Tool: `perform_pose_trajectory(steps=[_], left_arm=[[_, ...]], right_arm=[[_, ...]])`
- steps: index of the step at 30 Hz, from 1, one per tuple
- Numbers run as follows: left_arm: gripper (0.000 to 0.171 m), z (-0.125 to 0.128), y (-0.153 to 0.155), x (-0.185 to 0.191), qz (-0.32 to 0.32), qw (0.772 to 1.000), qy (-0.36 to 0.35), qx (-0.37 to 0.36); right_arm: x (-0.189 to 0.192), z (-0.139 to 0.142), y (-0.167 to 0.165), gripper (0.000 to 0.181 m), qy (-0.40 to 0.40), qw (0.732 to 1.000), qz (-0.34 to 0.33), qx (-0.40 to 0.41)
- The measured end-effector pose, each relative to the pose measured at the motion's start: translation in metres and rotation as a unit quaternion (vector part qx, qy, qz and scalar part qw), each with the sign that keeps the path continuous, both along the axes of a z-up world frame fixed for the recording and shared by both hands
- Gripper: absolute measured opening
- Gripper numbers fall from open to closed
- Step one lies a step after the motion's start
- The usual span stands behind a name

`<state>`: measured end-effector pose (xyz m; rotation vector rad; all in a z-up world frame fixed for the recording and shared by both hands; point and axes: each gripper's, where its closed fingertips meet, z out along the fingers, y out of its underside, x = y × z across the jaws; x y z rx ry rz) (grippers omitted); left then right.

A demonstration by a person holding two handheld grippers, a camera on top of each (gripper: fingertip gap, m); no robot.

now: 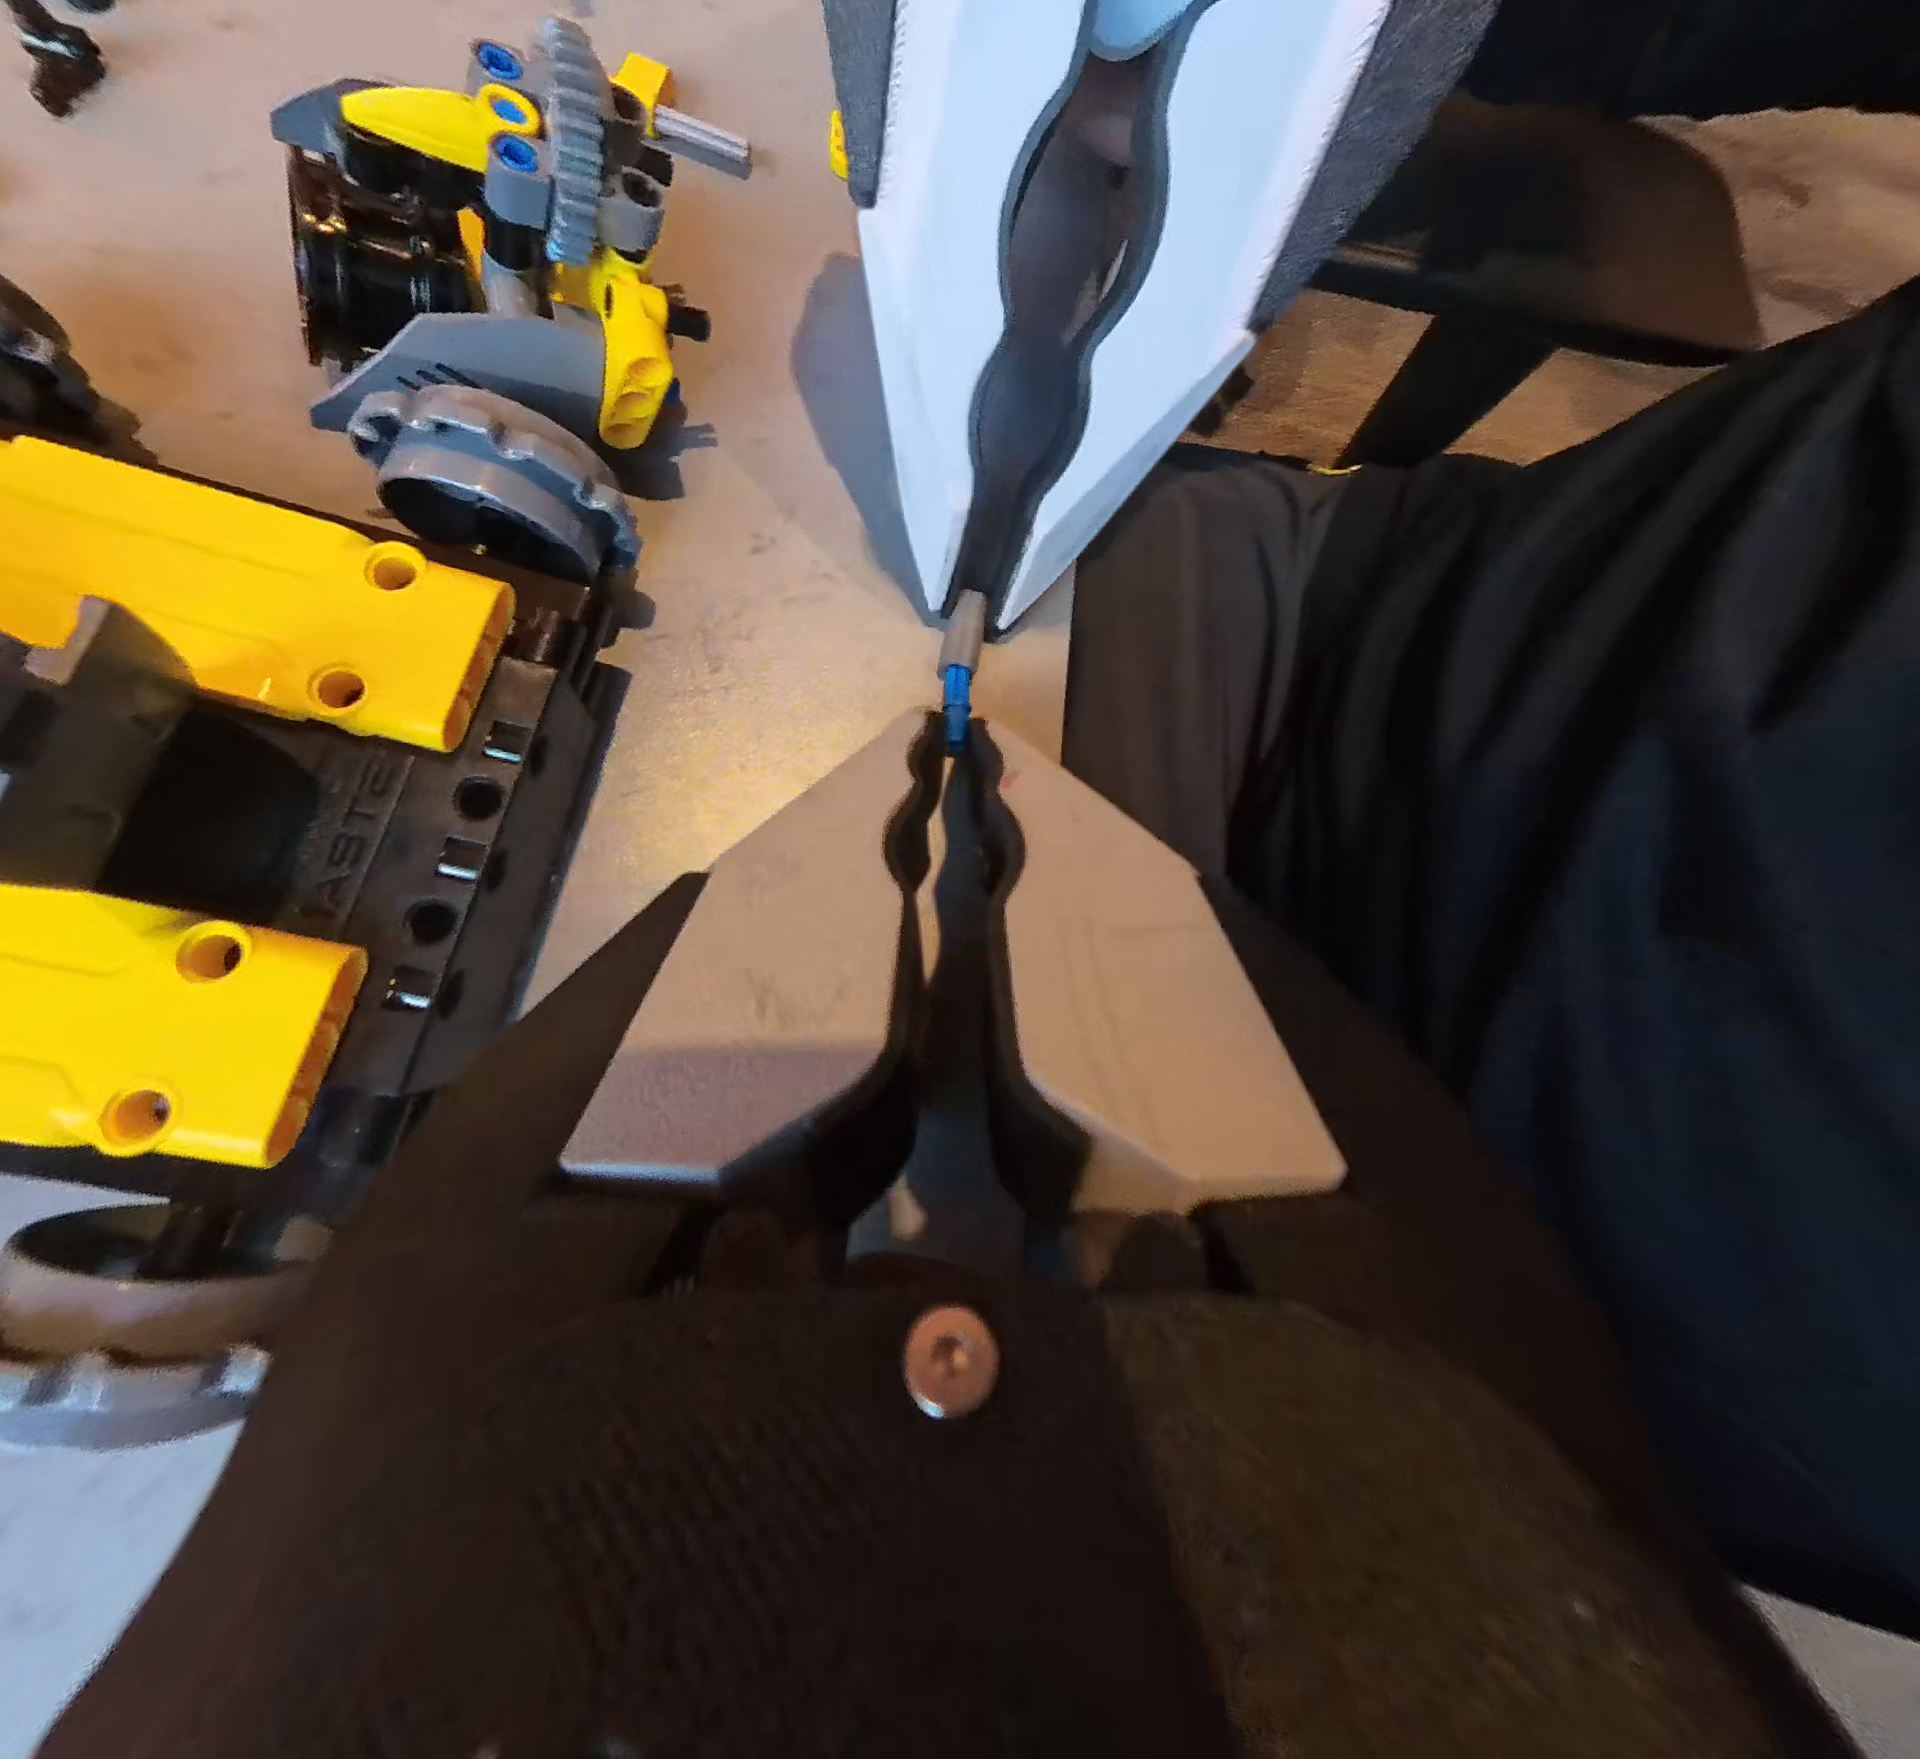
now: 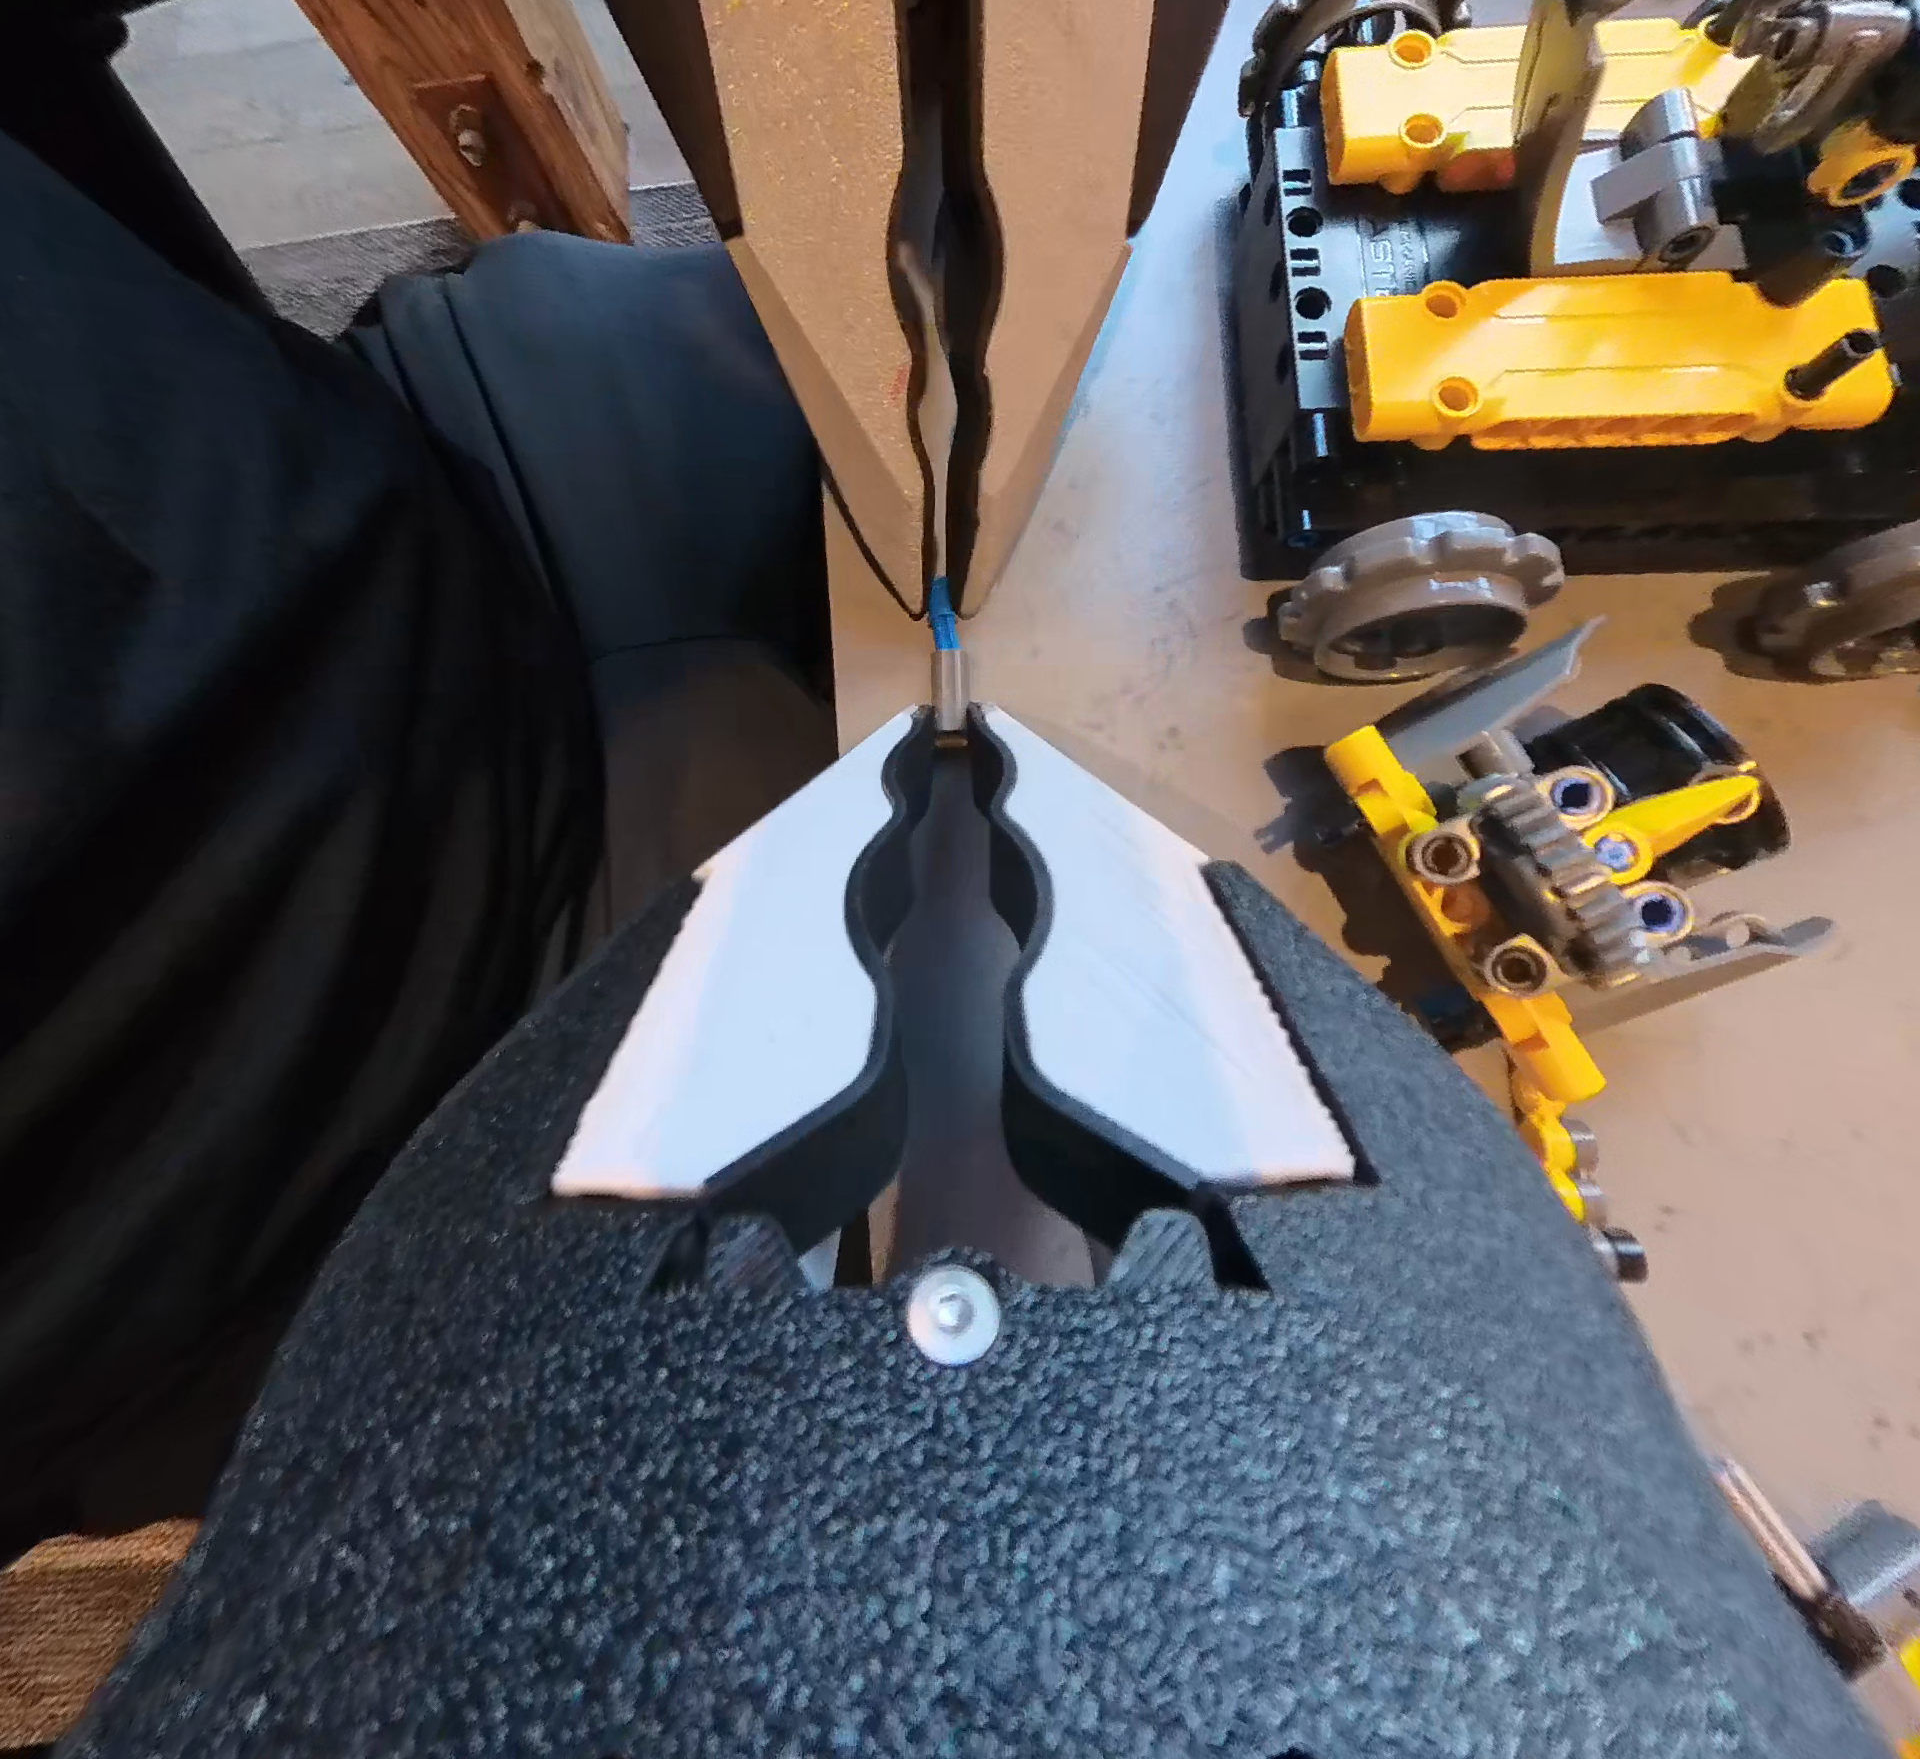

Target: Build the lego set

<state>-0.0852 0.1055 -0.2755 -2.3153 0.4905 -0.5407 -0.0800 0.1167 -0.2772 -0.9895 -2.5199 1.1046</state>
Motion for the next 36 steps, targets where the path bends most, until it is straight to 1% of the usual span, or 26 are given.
perform_pose_trajectory(steps=[5, 11, 14, 20, 24, 27, 29, 31, 33, 36], left_arm=[[0.003, 0.0, -0.003, 0.003, -0.014, 0.999, -0.037, -0.023], [0.003, 0.0, -0.004, 0.004, -0.013, 1.0, -0.017, -0.012], [0.003, 0.0, -0.002, 0.005, -0.006, 1.0, -0.017, -0.015], [0.002, -0.001, 0.0, 0.005, 0.009, 1.0, -0.019, -0.017], [0.003, -0.001, 0.003, 0.005, 0.019, 1.0, 0.002, -0.007], [0.003, -0.001, 0.005, 0.004, 0.039, 0.999, -0.002, -0.001], [0.003, 0.0, 0.006, 0.005, 0.045, 0.999, 0.012, 0.01], [0.003, 0.0, 0.009, 0.007, 0.054, 0.998, 0.022, 0.02], [0.003, 0.0, 0.011, 0.009, 0.056, 0.998, 0.024, 0.026], [0.003, 0.0, 0.014, 0.009, 0.062, 0.998, 0.023, 0.026]], right_arm=[[0.002, 0.0, -0.006, 0.006, -0.021, 0.999, 0.019, -0.017], [0.001, 0.0, -0.009, 0.006, -0.027, 0.999, 0.037, -0.023], [0.0, 0.0, -0.01, 0.005, -0.028, 0.998, 0.043, -0.021], [0.0, 0.0, -0.01, 0.005, -0.019, 0.999, 0.031, -0.012], [-0.001, 0.0, -0.008, 0.005, -0.018, 1.0, 0.022, -0.006], [-0.002, 0.0, -0.005, 0.006, -0.01, 1.0, 0.004, 0.01], [-0.001, 0.0, -0.003, 0.006, -0.004, 1.0, -0.008, 0.006], [0.0, 0.002, 0.001, 0.008, 0.006, 1.0, -0.021, -0.002], [0.003, 0.004, 0.007, 0.022, 0.007, 0.999, -0.032, -0.006], [0.011, 0.007, 0.023, 0.03, 0.011, 0.998, -0.056, 0.005]])
